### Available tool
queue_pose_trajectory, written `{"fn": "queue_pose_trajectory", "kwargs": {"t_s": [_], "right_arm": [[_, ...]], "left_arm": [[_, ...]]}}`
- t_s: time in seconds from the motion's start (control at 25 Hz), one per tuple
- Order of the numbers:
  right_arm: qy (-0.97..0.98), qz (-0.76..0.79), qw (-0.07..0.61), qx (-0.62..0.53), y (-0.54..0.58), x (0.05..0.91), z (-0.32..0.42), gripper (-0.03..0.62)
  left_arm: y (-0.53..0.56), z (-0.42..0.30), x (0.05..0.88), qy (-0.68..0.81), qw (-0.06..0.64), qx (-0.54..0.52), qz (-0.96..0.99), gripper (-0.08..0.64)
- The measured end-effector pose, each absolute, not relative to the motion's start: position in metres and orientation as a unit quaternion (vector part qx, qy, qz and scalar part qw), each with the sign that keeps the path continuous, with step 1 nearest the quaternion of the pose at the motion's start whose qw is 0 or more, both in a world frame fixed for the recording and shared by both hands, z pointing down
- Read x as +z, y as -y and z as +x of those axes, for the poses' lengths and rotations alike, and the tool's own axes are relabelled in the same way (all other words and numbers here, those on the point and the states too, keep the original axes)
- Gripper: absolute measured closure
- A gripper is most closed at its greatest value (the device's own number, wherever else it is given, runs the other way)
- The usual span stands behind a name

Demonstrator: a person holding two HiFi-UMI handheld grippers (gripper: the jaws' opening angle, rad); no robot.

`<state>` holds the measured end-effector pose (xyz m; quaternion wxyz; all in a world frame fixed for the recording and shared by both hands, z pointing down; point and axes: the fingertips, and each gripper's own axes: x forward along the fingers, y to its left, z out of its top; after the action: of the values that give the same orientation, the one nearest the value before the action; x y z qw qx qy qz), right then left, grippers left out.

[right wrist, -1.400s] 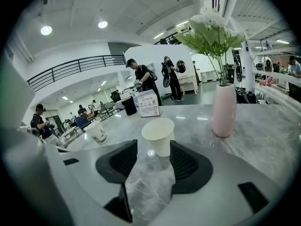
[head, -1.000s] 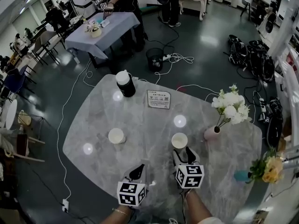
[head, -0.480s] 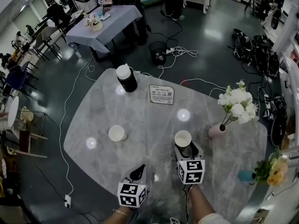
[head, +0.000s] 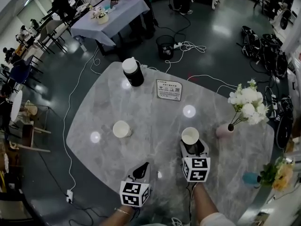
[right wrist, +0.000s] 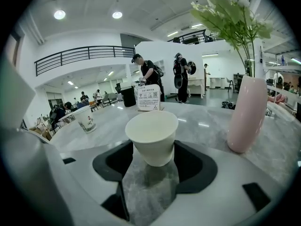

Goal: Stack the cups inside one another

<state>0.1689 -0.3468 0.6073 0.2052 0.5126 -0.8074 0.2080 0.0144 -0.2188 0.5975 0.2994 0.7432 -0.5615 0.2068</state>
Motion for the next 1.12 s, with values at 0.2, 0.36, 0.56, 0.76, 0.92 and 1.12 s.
{"fn": "queue_pose_trajectory", "kwargs": {"t_s": [0.2, 0.36, 0.56, 0.76, 0.92, 1.12], "right_arm": [[0.806, 0.515, 0.202, 0.21, 0.348, 0.606, 0.168, 0.357], [0.806, 0.516, 0.201, 0.207, 0.347, 0.602, 0.168, 0.357], [0.806, 0.52, 0.199, 0.204, 0.344, 0.596, 0.167, 0.357], [0.807, 0.52, 0.197, 0.199, 0.339, 0.59, 0.162, 0.357], [0.809, 0.519, 0.196, 0.195, 0.335, 0.583, 0.157, 0.357], [0.812, 0.515, 0.198, 0.192, 0.329, 0.574, 0.148, 0.357]], "left_arm": [[0.219, 0.011, 0.597, 0.565, 0.299, 0.203, 0.742, 0.559], [0.218, 0.009, 0.595, 0.567, 0.301, 0.201, 0.74, 0.56], [0.215, 0.004, 0.592, 0.57, 0.302, 0.196, 0.739, 0.56], [0.21, -0.003, 0.589, 0.574, 0.302, 0.19, 0.737, 0.559], [0.206, -0.009, 0.585, 0.578, 0.303, 0.185, 0.735, 0.559], [0.201, -0.02, 0.579, 0.585, 0.301, 0.179, 0.731, 0.559]]}}
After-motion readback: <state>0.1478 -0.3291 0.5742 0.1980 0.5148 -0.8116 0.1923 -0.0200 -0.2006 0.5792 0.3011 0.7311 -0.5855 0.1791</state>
